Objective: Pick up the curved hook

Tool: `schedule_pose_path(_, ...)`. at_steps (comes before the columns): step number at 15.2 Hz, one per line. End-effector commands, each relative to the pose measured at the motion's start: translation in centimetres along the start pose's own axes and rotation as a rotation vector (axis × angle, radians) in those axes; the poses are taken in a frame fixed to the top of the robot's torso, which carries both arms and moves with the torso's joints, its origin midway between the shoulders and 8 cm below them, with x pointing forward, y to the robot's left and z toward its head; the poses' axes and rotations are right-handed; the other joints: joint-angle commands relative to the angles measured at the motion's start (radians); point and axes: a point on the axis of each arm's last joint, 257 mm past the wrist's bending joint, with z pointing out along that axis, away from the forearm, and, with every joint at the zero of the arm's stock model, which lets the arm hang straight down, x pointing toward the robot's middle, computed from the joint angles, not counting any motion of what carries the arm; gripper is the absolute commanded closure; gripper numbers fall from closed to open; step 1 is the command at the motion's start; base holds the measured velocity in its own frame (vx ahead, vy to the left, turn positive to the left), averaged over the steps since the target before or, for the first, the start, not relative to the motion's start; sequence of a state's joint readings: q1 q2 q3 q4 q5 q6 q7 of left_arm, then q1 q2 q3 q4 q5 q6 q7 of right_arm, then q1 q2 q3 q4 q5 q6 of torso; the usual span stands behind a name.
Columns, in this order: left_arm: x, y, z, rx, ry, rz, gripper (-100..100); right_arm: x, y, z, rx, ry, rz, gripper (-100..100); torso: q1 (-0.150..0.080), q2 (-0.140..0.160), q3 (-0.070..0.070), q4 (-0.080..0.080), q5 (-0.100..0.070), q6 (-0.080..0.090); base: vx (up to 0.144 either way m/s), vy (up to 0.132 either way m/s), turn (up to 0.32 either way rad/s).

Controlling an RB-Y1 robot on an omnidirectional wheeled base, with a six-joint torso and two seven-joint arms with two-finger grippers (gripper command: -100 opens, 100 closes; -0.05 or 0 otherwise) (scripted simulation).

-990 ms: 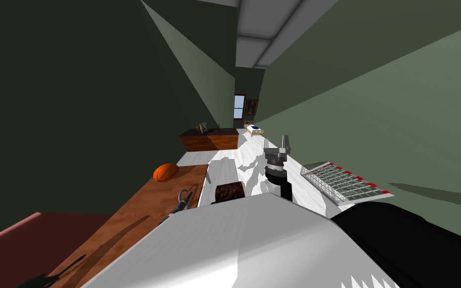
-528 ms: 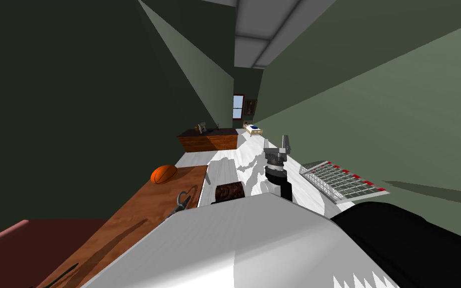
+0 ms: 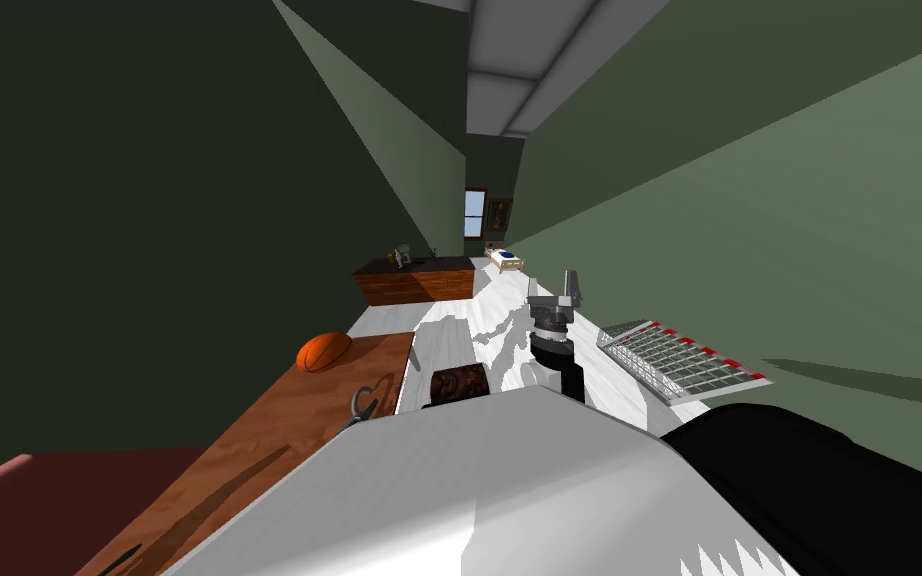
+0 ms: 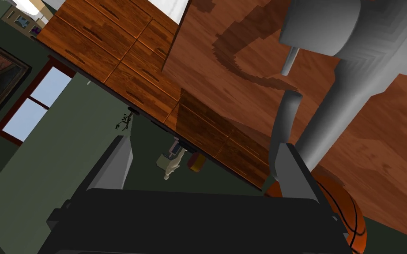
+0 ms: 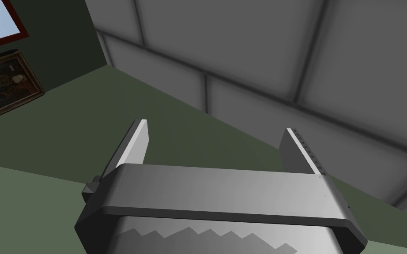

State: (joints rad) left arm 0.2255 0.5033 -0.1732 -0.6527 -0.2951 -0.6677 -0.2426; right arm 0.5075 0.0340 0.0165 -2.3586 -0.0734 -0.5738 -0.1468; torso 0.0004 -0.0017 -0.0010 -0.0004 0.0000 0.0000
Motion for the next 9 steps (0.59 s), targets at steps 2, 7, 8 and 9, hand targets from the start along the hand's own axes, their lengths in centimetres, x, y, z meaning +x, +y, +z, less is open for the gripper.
schedule_pose_path(2, 0.3, 0.5, -0.1, -0.009, 0.008, 0.007, -100, 0.0, 0.0, 0.0, 0.0, 0.0, 0.0, 0, 0.0, 0.0, 0.0, 0.0, 0.0, 0.0, 0.014, -0.001, -0.002)
schedule_pose_path(7, 1.2, 2.7, -1.1, -0.049, 0.049, 0.043, -100, 0.0, 0.0, 0.0, 0.0, 0.0, 0.0, 0, 0.0, 0.0, 0.0, 0.0, 0.0, 0.0, 0.022, 0.009, -0.029)
schedule_pose_path(8, 1.3, 3.0, -1.2, -0.056, 0.053, 0.042, -100, 0.0, 0.0, 0.0, 0.0, 0.0, 0.0, 0, 0.0, 0.0, 0.0, 0.0, 0.0, 0.0, 0.025, 0.019, -0.053)
schedule_pose_path(9, 1.3, 3.0, -1.2, -0.056, 0.053, 0.042, -100, 0.0, 0.0, 0.0, 0.0, 0.0, 0.0, 0, 0.0, 0.0, 0.0, 0.0, 0.0, 0.0, 0.024, 0.01, -0.031)
